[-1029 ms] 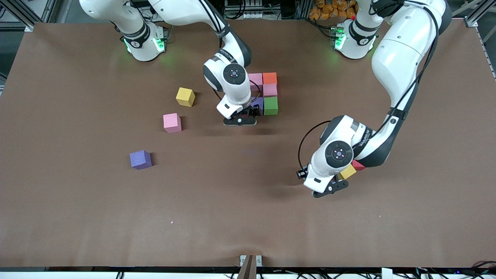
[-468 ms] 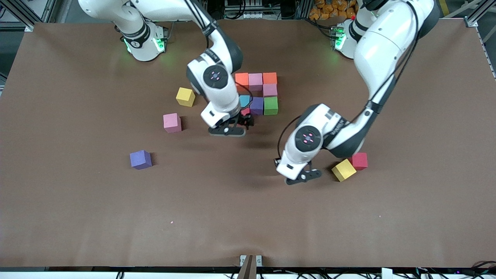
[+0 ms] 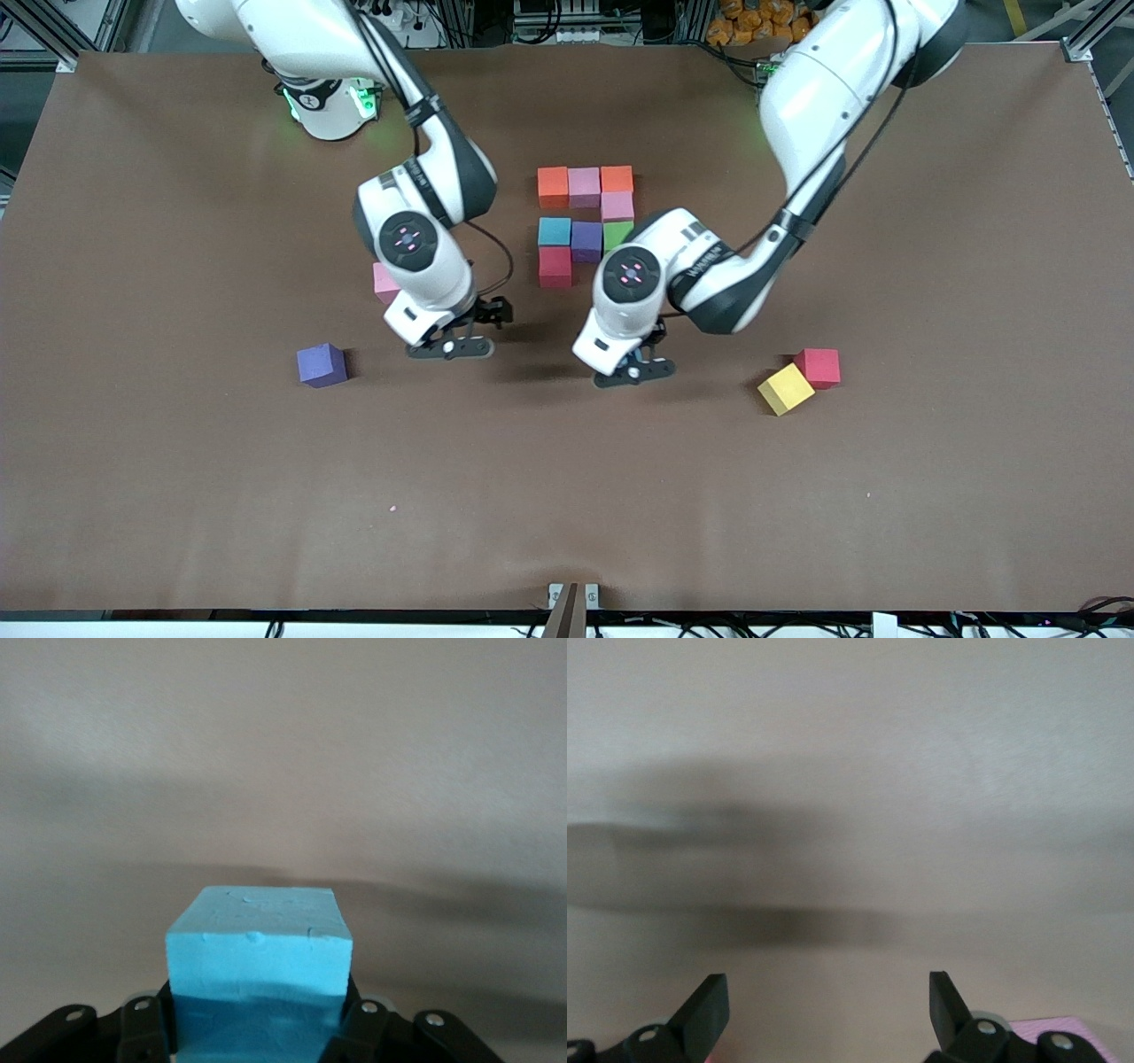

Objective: Form number 2 with 11 blocks
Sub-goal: 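Place cyan below pink with the left gripper while the right gripper reaches purple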

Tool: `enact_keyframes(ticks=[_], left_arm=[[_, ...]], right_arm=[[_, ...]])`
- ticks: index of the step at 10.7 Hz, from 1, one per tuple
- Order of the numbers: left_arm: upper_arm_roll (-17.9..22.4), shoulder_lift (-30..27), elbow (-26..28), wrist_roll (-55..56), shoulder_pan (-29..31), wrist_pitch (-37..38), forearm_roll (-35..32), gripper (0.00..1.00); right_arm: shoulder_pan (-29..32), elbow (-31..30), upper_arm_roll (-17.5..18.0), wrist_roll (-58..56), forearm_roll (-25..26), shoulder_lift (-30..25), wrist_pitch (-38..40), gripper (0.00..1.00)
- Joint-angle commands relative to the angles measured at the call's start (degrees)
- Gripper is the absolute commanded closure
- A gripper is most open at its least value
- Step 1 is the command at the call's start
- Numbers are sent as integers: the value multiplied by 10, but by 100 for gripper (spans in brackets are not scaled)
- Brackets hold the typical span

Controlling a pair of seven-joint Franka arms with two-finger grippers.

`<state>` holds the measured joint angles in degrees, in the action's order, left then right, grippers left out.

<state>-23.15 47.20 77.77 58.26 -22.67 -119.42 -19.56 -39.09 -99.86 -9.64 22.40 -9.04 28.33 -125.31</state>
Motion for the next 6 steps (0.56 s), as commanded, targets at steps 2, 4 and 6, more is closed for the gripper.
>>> enact_keyframes(ticks=[2, 4, 6], left_arm=[[29, 3, 3, 68, -55, -41, -19, 37], [29, 9, 3, 77, -72, -44, -18, 37], [29, 18, 3, 88, -84, -58, -17, 37]], right_arm=[[35, -10, 6, -64, 3, -9, 24, 0], [56, -11, 6, -109, 3, -13, 46, 0], [56, -12, 6, -111, 3, -14, 50, 0]])
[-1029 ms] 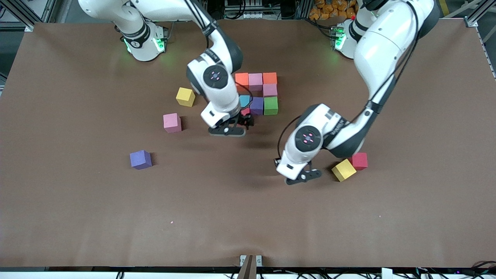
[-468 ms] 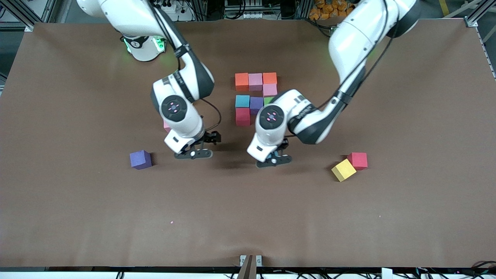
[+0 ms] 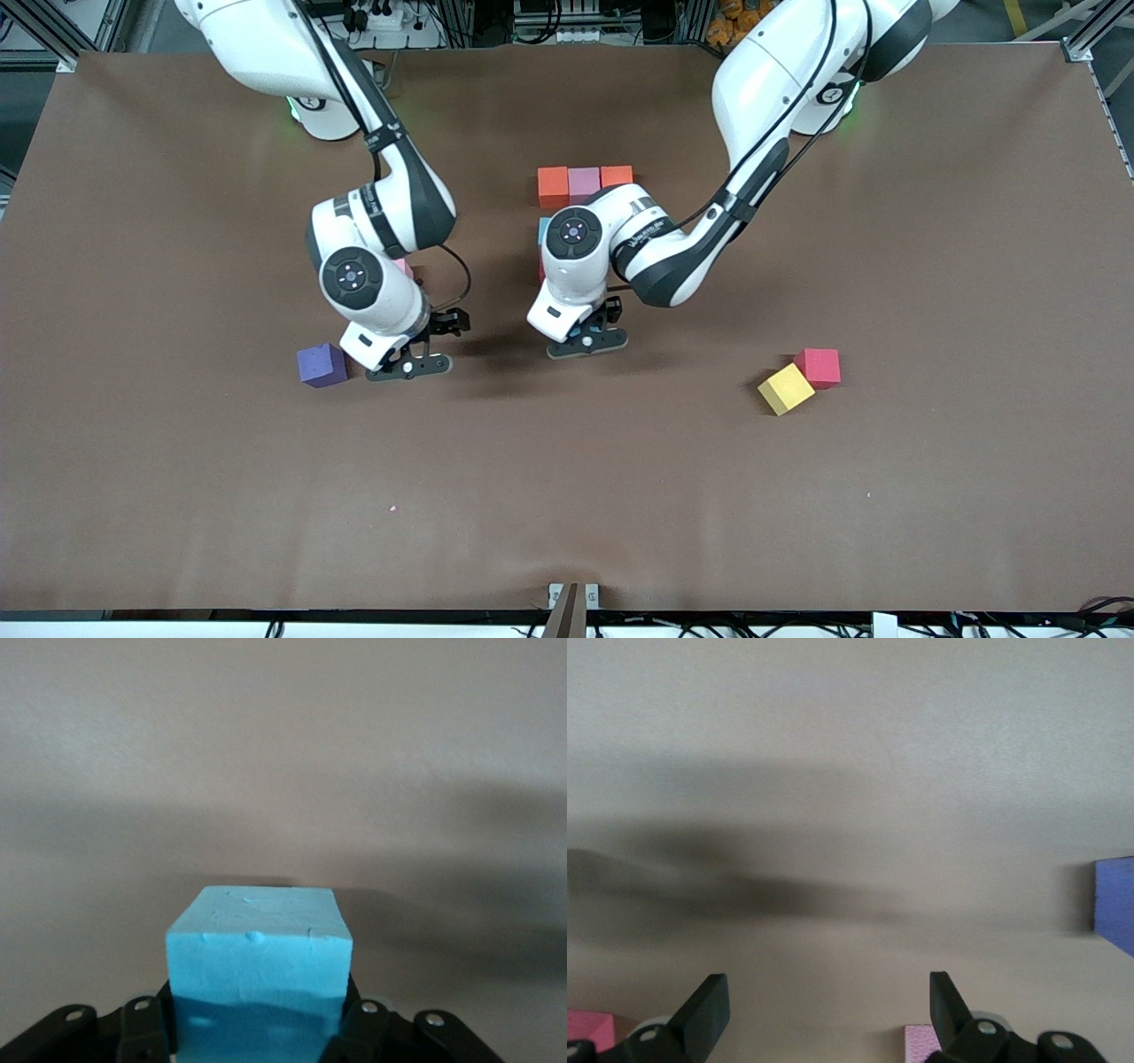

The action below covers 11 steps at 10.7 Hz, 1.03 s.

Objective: Form number 2 with 11 blocks
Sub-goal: 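Place cyan below pink with the left gripper while the right gripper reaches purple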

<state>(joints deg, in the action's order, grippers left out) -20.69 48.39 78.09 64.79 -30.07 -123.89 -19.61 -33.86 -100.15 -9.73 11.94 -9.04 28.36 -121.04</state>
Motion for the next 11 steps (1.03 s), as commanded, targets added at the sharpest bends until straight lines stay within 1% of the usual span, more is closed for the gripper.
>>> enact_keyframes(ticks=[1, 4, 11], left_arm=[[5, 10, 0, 30, -15, -20, -17, 37], [5, 21, -1, 30, -28, -27, -16, 37], [3, 27, 2, 15, -37, -36, -11, 36]], right_arm=[[4, -9, 7, -7, 3, -15, 7, 0], [5, -12, 7, -7, 6, -19, 9, 0], [21, -21, 7, -35, 7, -36, 29, 0]])
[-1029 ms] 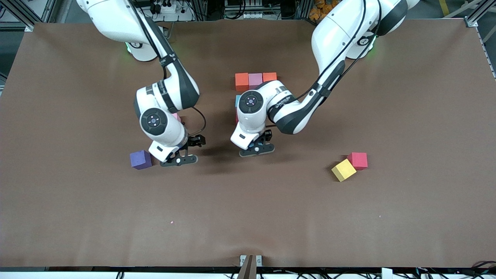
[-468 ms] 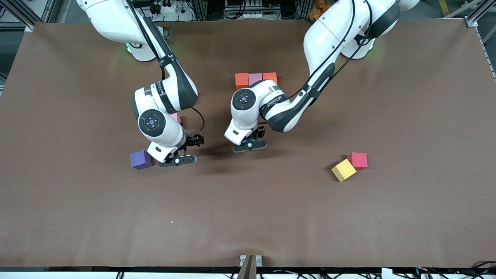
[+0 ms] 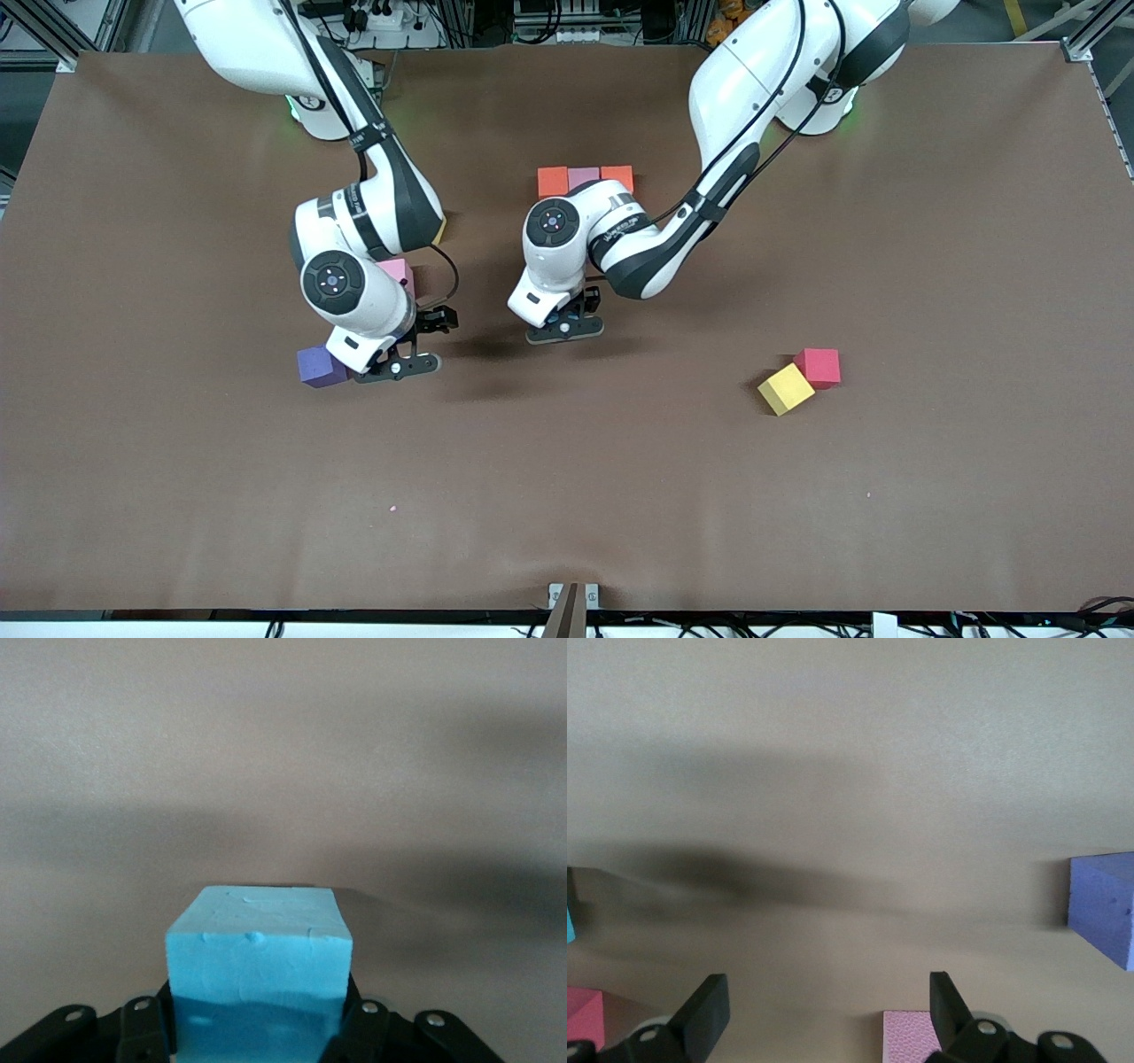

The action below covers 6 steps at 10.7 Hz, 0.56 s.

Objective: Form number 2 with 11 blocks
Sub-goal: 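Place cyan below pink with the left gripper while the right gripper reaches purple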

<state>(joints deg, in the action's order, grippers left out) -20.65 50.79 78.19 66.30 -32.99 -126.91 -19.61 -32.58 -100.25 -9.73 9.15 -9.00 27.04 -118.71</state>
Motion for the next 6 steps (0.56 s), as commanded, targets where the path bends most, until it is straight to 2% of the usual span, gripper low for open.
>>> enact_keyframes(ticks=[1, 6], left_arm=[[3, 5, 2, -15, -14, -6, -10, 35], [-4, 2, 9, -42, -15, -5, -11, 33]], right_arm=[[14, -19, 7, -9, 6, -23, 7, 0], [84, -18, 7, -95, 6, -50, 22, 0]])
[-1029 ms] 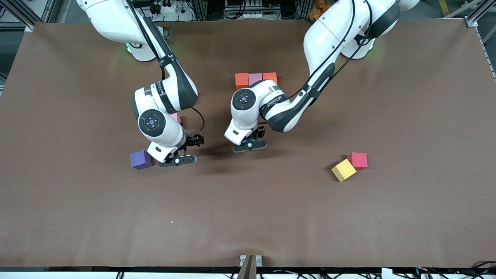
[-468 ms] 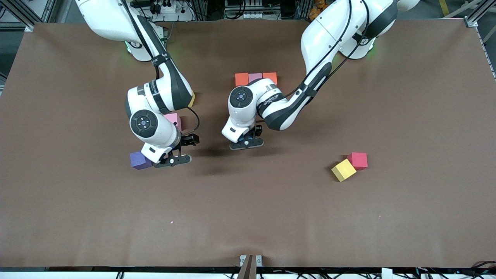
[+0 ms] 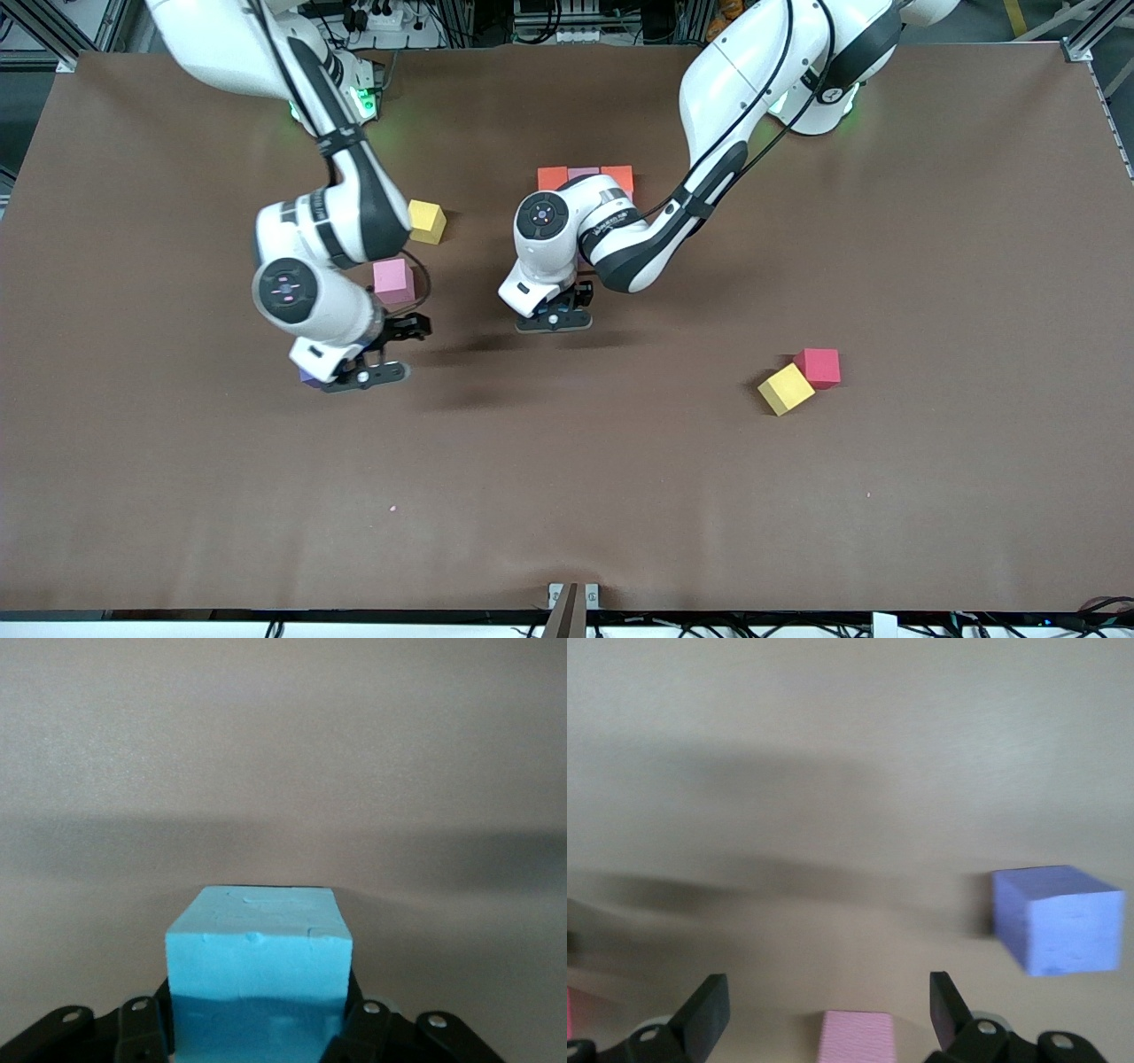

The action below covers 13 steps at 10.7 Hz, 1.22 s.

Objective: Form number 2 with 11 blocks
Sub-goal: 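Place cyan below pink with the left gripper while the right gripper reaches purple, then grasp the purple block with the right gripper while the left gripper reaches yellow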

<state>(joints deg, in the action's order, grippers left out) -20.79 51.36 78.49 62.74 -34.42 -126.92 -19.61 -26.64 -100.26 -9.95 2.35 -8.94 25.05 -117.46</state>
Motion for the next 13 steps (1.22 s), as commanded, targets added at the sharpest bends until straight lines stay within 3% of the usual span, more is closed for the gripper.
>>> enact_keyframes(ticks=[1, 13], left_arm=[[-1, -4, 6, -6, -6, -5, -11, 33], [-2, -13, 21, -18, -10, 18, -10, 30]], right_arm=[[34, -19, 9, -41, 6, -32, 13, 0], [48, -19, 5, -45, 26, -34, 17, 0]])
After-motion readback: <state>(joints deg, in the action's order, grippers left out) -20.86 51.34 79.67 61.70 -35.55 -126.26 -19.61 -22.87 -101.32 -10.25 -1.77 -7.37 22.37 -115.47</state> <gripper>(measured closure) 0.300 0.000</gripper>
